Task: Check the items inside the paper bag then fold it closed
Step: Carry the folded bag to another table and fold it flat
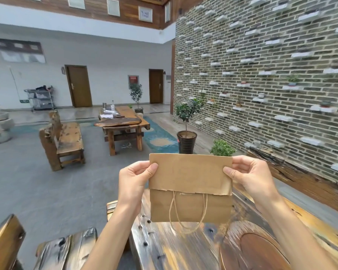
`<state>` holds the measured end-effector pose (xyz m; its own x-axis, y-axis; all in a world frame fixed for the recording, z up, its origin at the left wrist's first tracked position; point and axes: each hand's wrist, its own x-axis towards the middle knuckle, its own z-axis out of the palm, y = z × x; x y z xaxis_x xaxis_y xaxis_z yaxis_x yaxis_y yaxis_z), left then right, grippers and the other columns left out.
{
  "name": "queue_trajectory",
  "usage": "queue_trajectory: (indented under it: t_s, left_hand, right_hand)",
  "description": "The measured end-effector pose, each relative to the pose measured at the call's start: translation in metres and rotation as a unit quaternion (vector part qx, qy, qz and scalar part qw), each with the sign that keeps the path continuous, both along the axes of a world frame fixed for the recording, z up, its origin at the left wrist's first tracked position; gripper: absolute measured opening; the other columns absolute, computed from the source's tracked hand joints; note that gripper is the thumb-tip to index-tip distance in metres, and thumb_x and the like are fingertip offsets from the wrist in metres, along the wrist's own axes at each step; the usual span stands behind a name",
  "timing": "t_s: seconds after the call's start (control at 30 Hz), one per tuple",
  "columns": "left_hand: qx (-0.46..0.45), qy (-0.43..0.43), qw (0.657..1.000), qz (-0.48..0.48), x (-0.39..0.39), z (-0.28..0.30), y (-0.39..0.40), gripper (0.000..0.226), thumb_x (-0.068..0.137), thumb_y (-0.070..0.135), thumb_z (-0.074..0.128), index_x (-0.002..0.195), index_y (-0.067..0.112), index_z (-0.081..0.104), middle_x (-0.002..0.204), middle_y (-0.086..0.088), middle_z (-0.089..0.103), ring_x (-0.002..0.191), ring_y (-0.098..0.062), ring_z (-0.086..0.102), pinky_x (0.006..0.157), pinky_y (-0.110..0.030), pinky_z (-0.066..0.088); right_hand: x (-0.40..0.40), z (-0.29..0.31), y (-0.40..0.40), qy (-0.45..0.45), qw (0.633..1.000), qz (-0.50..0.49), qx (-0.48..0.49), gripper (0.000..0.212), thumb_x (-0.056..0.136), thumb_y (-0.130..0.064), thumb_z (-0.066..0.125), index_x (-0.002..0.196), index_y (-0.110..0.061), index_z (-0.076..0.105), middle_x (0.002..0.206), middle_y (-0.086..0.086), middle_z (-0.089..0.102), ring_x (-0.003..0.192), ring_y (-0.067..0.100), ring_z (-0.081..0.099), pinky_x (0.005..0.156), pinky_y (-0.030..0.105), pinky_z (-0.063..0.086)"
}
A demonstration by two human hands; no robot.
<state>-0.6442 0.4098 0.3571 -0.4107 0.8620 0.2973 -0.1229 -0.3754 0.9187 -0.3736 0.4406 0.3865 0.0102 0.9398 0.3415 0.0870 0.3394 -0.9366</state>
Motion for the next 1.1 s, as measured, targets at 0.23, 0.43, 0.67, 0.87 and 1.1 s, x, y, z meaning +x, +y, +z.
queue_trajectory:
  t_s: [0.23,0.43,0.67,0.87,1.1]
  left_hand:
    - [-0.017,-0.001,0.999,-0.038,-0.040,0.000,0.112,0.012,0.079,0.006,0.074,0.090,0.003,0.077,0.088,-0.011,0.079,0.080,-0.018,0.071,0.073,-0.024,0.058]
    - [-0.012,-0.014,0.997,-0.081,-0.053,-0.003,0.190,0.012,0.077,0.006,0.075,0.088,0.005,0.077,0.083,-0.007,0.079,0.074,-0.014,0.070,0.070,-0.022,0.057]
    - [-0.024,-0.010,0.989,-0.146,-0.059,-0.017,0.292,0.011,0.079,0.004,0.073,0.089,0.003,0.076,0.085,-0.009,0.078,0.076,-0.016,0.070,0.071,-0.023,0.058]
    - [-0.035,0.009,0.971,-0.237,-0.057,-0.030,0.387,0.009,0.082,0.001,0.070,0.089,0.004,0.075,0.075,-0.001,0.077,0.070,-0.012,0.069,0.067,-0.023,0.057]
    - [-0.058,0.054,0.942,-0.326,-0.053,-0.060,0.476,0.009,0.083,-0.001,0.068,0.085,0.007,0.074,0.068,0.007,0.076,0.064,-0.002,0.065,0.060,-0.013,0.051]
  right_hand:
    - [-0.039,-0.001,0.097,-0.005,0.999,-0.045,-0.005,0.022,0.078,0.005,0.076,0.091,-0.013,0.077,0.085,0.003,0.080,0.077,0.013,0.074,0.068,0.021,0.060]
    - [-0.053,-0.007,0.147,-0.009,0.996,-0.085,-0.011,0.021,0.079,0.006,0.074,0.091,-0.011,0.076,0.087,0.008,0.079,0.084,0.022,0.074,0.076,0.032,0.062]
    - [-0.063,-0.025,0.209,-0.023,0.983,-0.178,-0.032,0.024,0.078,-0.003,0.079,0.101,-0.008,0.074,0.095,0.013,0.077,0.095,0.032,0.072,0.085,0.049,0.059]
    - [-0.073,-0.042,0.260,-0.059,0.962,-0.263,-0.049,0.024,0.079,-0.003,0.078,0.101,-0.005,0.073,0.095,0.014,0.076,0.087,0.023,0.071,0.082,0.040,0.059]
    - [-0.092,-0.059,0.298,-0.110,0.930,-0.338,-0.093,0.019,0.078,0.002,0.078,0.088,-0.013,0.072,0.077,0.007,0.071,0.070,0.014,0.062,0.072,0.031,0.052]
